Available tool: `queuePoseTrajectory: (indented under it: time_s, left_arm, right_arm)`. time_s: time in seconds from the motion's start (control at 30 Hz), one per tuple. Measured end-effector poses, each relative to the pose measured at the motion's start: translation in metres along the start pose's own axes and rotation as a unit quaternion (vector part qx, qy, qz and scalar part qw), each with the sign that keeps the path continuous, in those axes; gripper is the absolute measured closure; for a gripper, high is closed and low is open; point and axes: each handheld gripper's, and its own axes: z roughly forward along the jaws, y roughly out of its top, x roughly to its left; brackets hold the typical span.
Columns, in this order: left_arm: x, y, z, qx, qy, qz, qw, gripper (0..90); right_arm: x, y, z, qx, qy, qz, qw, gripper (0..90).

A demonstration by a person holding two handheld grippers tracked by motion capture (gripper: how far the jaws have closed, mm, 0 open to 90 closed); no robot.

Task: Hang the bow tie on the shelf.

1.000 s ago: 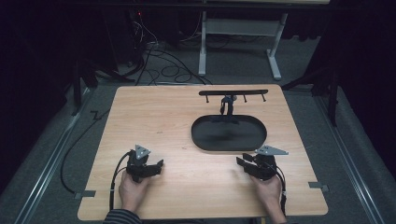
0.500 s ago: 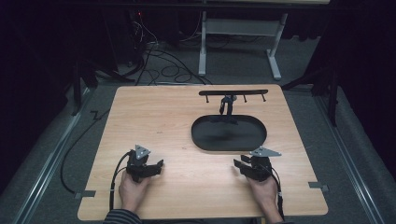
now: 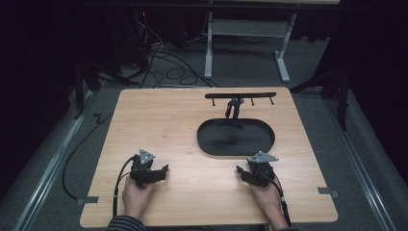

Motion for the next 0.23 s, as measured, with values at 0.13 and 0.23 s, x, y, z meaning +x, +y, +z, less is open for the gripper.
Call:
queuePoseTrajectory:
  time_s: [0.13, 0.23]
  left_arm:
    - [-0.0002, -0.0001, -0.0001, 0.0, -0.001, 0.0, 1.0, 22.0]
    - [-0.0003, -0.0001, -0.0001, 0.0, 0.0, 0.0, 1.0, 22.0]
  right_arm:
    - [0.0004, 0.0001, 0.0001, 0.001, 0.0, -0.003, 1.0, 44.3]
    - [0.0003, 0.0001, 0.0001, 0.001, 0.0, -0.002, 1.0, 44.3]
